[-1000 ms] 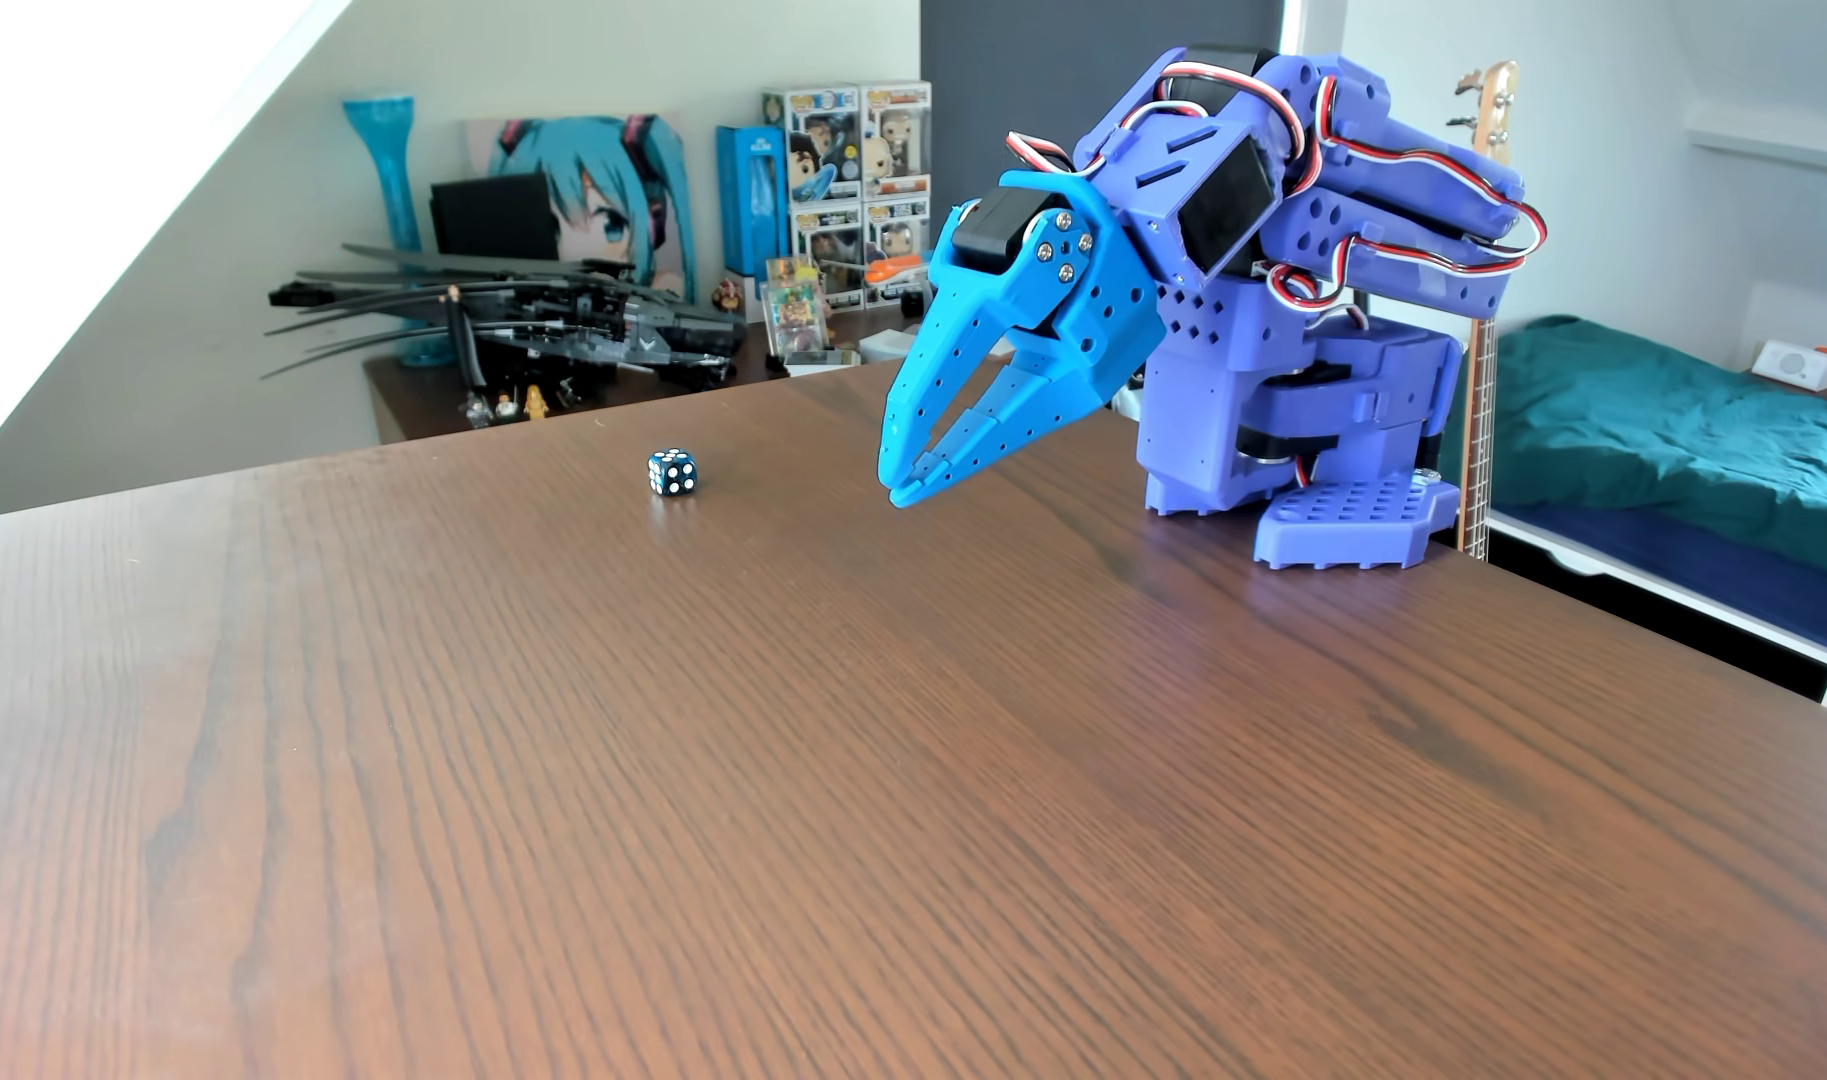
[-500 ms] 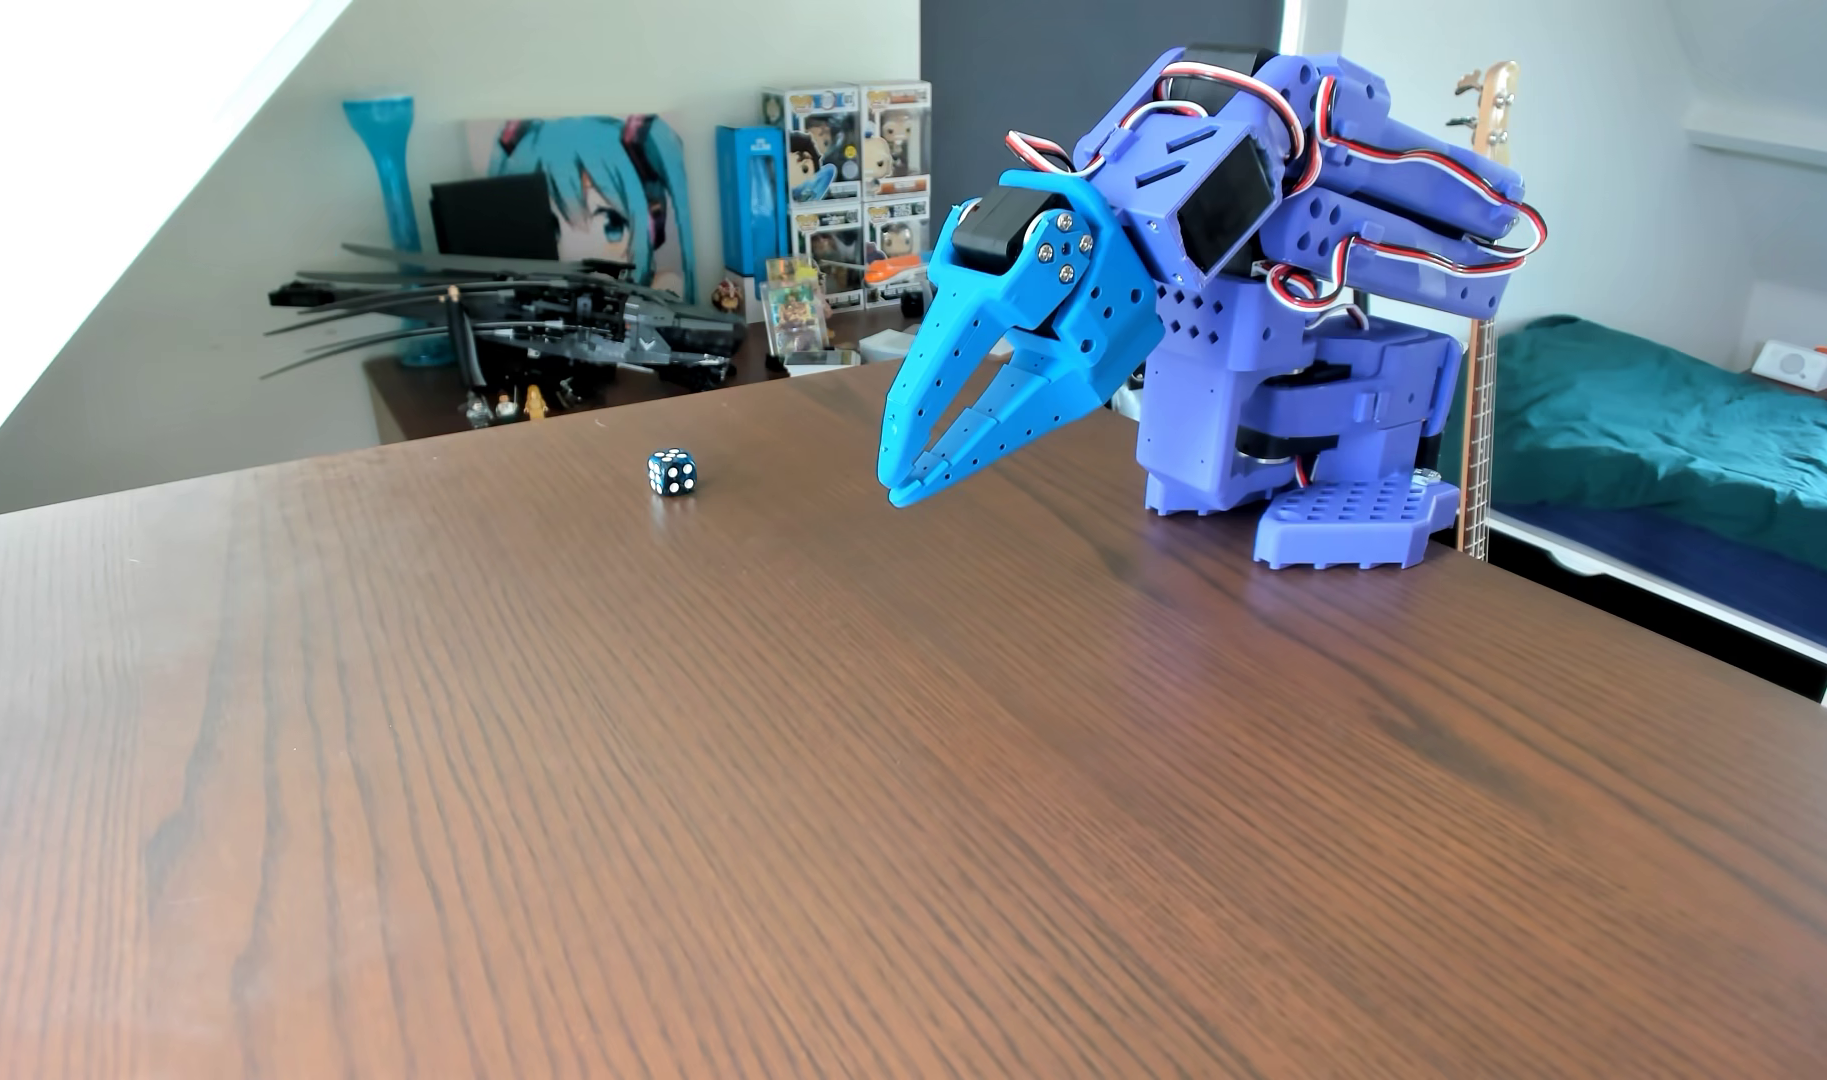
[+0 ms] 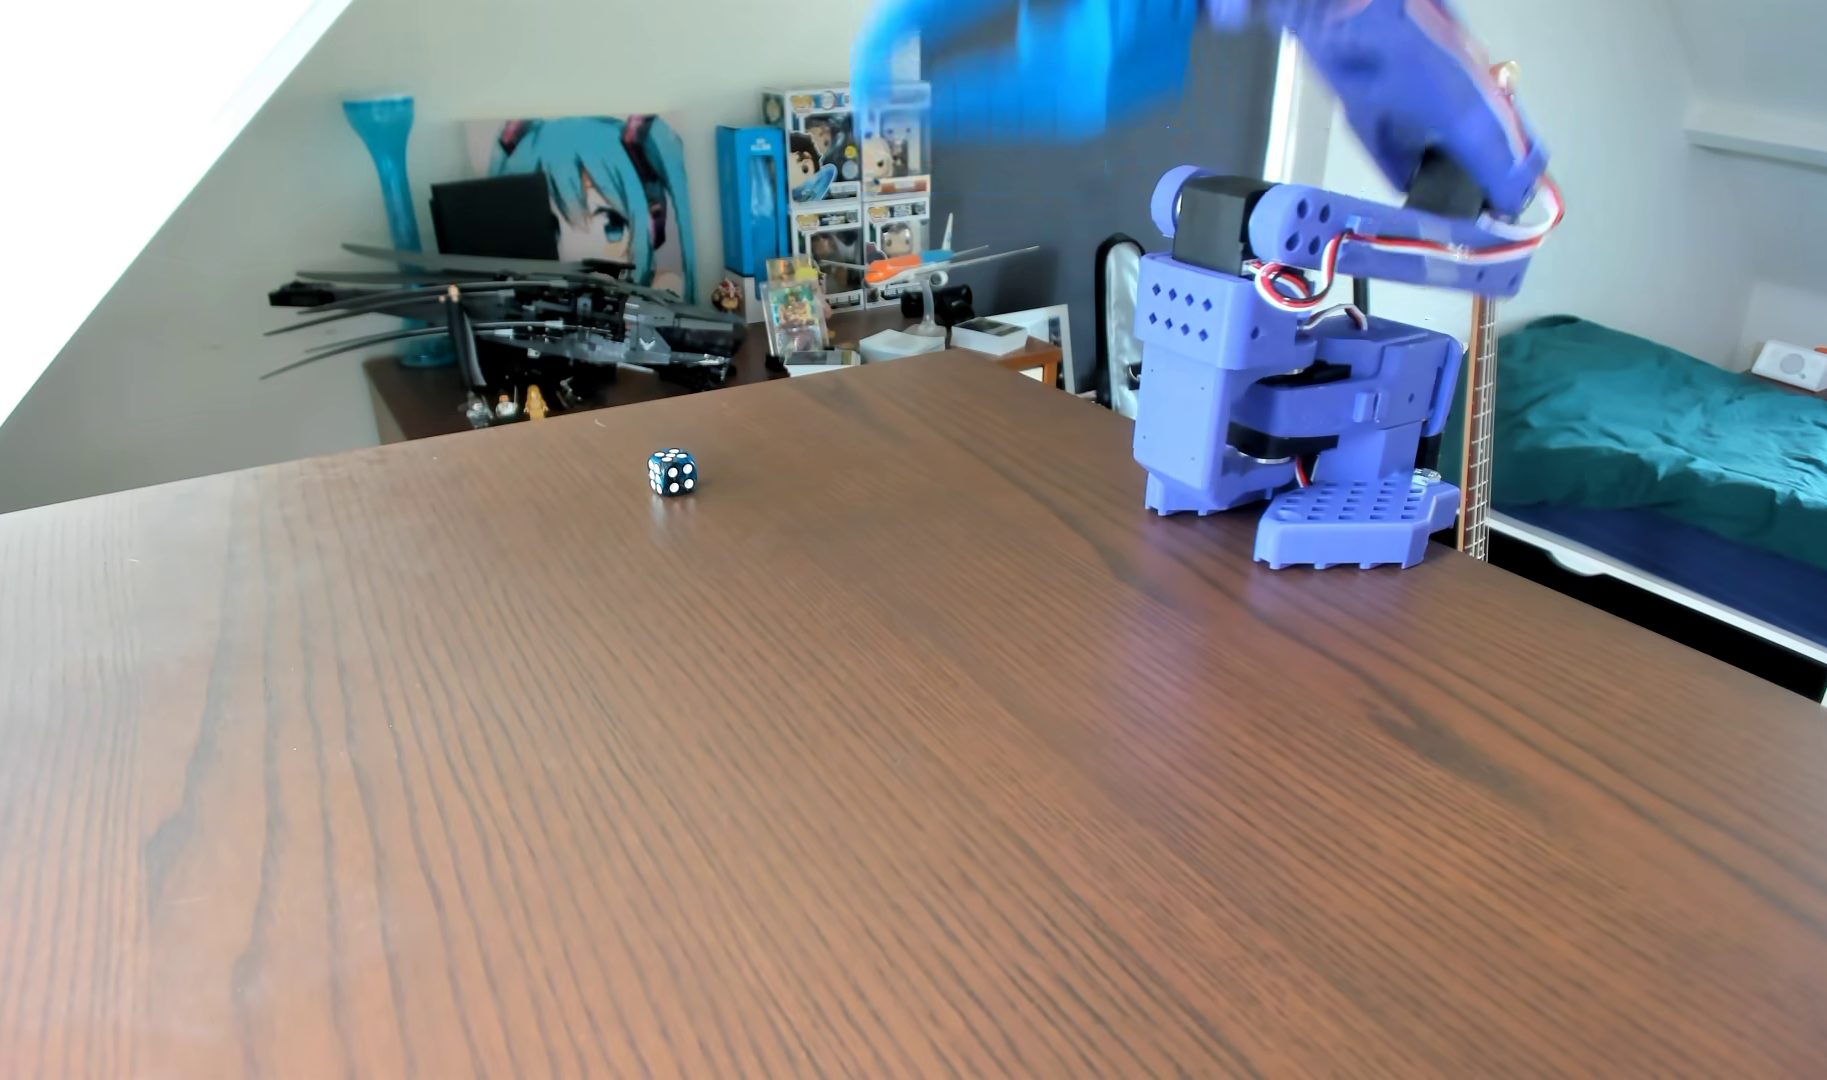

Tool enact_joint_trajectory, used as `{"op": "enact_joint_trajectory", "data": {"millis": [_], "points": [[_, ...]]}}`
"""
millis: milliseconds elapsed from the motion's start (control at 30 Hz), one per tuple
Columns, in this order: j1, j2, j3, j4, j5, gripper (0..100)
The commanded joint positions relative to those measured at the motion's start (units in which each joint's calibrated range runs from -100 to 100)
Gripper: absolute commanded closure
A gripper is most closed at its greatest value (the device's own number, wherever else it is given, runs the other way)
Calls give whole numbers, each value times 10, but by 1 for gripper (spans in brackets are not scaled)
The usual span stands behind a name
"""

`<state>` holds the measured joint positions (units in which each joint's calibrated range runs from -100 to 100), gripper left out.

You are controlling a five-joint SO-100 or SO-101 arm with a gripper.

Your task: Grab the blue dice

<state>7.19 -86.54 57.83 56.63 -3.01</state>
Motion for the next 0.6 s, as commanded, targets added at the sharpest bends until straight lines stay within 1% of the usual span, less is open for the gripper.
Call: {"op": "enact_joint_trajectory", "data": {"millis": [0,67,167,300,433,567], "points": [[48,252,-261,-3,31,98],[72,374,-322,9,44,98],[114,546,-389,52,46,98],[186,725,-438,121,65,98],[241,834,-434,147,87,98],[291,870,-416,147,108,98]]}}
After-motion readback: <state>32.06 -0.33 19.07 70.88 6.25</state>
